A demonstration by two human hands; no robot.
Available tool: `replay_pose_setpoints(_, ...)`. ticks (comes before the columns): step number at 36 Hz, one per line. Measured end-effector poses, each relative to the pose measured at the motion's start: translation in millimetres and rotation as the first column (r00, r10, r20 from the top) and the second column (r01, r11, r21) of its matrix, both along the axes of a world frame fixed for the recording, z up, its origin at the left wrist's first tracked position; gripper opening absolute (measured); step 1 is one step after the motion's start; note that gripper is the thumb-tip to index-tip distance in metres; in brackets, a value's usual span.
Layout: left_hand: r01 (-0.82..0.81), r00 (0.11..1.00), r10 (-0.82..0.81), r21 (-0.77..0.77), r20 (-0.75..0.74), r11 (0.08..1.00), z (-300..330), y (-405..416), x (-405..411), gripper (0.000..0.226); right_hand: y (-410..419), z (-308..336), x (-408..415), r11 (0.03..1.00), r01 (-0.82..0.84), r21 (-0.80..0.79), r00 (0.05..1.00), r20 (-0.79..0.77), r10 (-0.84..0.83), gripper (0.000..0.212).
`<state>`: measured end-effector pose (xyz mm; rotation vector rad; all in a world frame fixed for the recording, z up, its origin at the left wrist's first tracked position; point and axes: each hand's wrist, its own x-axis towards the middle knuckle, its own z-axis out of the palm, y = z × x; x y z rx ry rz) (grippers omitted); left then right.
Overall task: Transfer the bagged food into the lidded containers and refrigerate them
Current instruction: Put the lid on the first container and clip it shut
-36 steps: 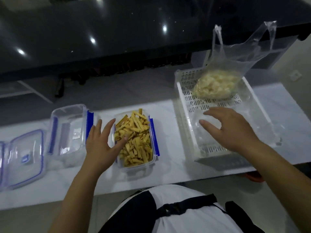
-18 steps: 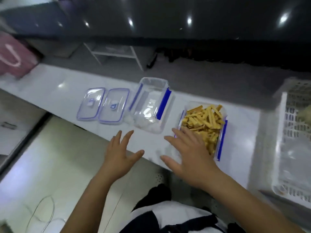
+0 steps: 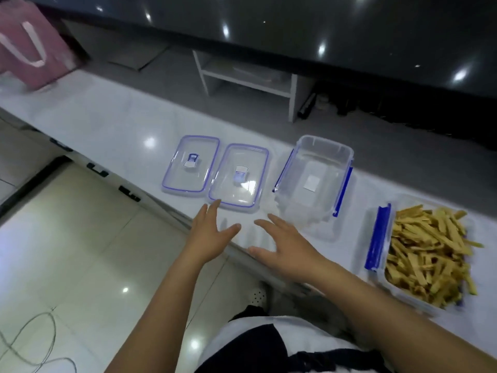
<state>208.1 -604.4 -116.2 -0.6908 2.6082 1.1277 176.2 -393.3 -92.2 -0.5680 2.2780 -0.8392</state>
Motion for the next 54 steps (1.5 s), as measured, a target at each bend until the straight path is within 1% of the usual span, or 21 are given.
replay_pose_setpoints(2, 0.027, 1.0, -0.027, -0.024, -0.004, 0.999, -5, -19, -11, 0.089, -26, -10, -6, 0.999, 0.044, 0.015, 0.995, 0.091, -0.045, 0.081)
replay_pose_setpoints(3, 0.042, 0.999, -0.043, -0.023, -0.005, 0.999, -7, -27, -17, 0.09, -37, -15, -9, 0.997, 0.067, 0.025, 0.993, 0.1, -0.07, 0.083)
replay_pose_setpoints(6, 0.066, 0.998, -0.066, -0.008, -0.015, 0.998, -12, -46, -31, 0.091, -64, -25, -19, 0.989, 0.136, 0.058, 0.987, 0.077, -0.14, 0.087)
replay_pose_setpoints(10, 0.091, 0.995, -0.093, -0.045, -0.042, 0.995, -20, -68, -44, 0.091, -95, -27, -32, 0.965, 0.243, 0.102, 0.966, 0.065, -0.25, 0.089)
replay_pose_setpoints(15, 0.097, 0.994, -0.101, -0.079, -0.043, 0.992, -25, -81, -53, 0.09, -122, -23, -46, 0.92, 0.387, 0.065, 0.916, 0.089, -0.391, 0.087)
replay_pose_setpoints(18, 0.079, 0.991, -0.075, 0.034, -0.111, 0.996, -26, -77, -59, 0.087, -135, -21, -54, 0.864, 0.503, 0.01, 0.858, 0.118, -0.5, 0.089)
replay_pose_setpoints(21, 0.061, 0.989, -0.021, 0.269, -0.148, 0.961, -23, -68, -67, 0.08, -144, -19, -62, 0.826, 0.563, 0.004, 0.819, 0.131, -0.559, 0.086)
replay_pose_setpoints(23, -0.003, 0.992, 0.054, 0.395, -0.118, 0.919, -20, -64, -72, 0.077, -147, -18, -65, 0.799, 0.601, -0.009, 0.791, 0.149, -0.593, 0.084)
replay_pose_setpoints(25, -0.12, 0.984, 0.167, 0.479, -0.055, 0.87, -15, -65, -77, 0.072, -149, -17, -68, 0.759, 0.65, -0.034, 0.749, 0.194, -0.634, 0.081)
replay_pose_setpoints(27, -0.216, 0.967, 0.254, 0.55, 0.008, 0.807, -10, -73, -82, 0.068, -149, -15, -70, 0.709, 0.703, -0.061, 0.694, 0.275, -0.665, 0.079)
replay_pose_setpoints(28, -0.234, 0.964, 0.265, 0.555, 0.025, 0.798, -7, -79, -84, 0.067, -149, -13, -71, 0.677, 0.732, -0.074, 0.66, 0.327, -0.677, 0.079)
replay_pose_setpoints(32, -0.212, 0.974, 0.221, 0.496, 0.041, 0.842, 2, -104, -81, 0.062, -140, -6, -67, 0.554, 0.823, -0.123, 0.525, 0.538, -0.66, 0.073)
replay_pose_setpoints(36, -0.171, 0.983, 0.179, 0.494, 0.031, 0.852, 3, -120, -67, 0.052, -123, 1, -58, 0.528, 0.841, -0.12, 0.477, 0.626, -0.617, 0.069)
replay_pose_setpoints(39, -0.216, 0.969, 0.245, 0.574, 0.027, 0.79, 6, -122, -61, 0.047, -109, 8, -52, 0.518, 0.849, -0.107, 0.449, 0.662, -0.6, 0.063)
replay_pose_setpoints(41, -0.242, 0.961, 0.274, 0.633, 0.049, 0.735, 11, -119, -58, 0.045, -101, 14, -48, 0.506, 0.857, -0.102, 0.425, 0.695, -0.58, 0.053)
replay_pose_setpoints(42, -0.257, 0.954, 0.293, 0.663, 0.059, 0.703, 14, -117, -56, 0.044, -97, 16, -47, 0.494, 0.863, -0.106, 0.412, 0.713, -0.567, 0.052)
replay_pose_setpoints(44, -0.285, 0.937, 0.343, 0.715, 0.067, 0.639, 23, -114, -52, 0.043, -89, 21, -46, 0.454, 0.882, -0.124, 0.384, 0.747, -0.542, 0.06)
replay_pose_setpoints(46, -0.283, 0.926, 0.376, 0.736, 0.042, 0.615, 35, -110, -49, 0.043, -82, 26, -46, 0.405, 0.901, -0.157, 0.365, 0.778, -0.511, 0.06)
replay_pose_setpoints(48, -0.26, 0.92, 0.391, 0.745, -0.001, 0.614, 47, -106, -48, 0.043, -76, 34, -47, 0.359, 0.91, -0.208, 0.37, 0.795, -0.48, 0.06)
replay_pose_setpoints(50, -0.225, 0.919, 0.391, 0.751, -0.049, 0.621, 58, -100, -48, 0.043, -67, 42, -49, 0.322, 0.905, -0.277, 0.406, 0.784, -0.468, 0.058)
replay_pose_setpoints(54, -0.125, 0.936, 0.325, 0.728, -0.139, 0.674, 76, -68, -56, 0.046, -38, 62, -50, 0.291, 0.871, -0.397, 0.492, 0.709, -0.506, 0.041)
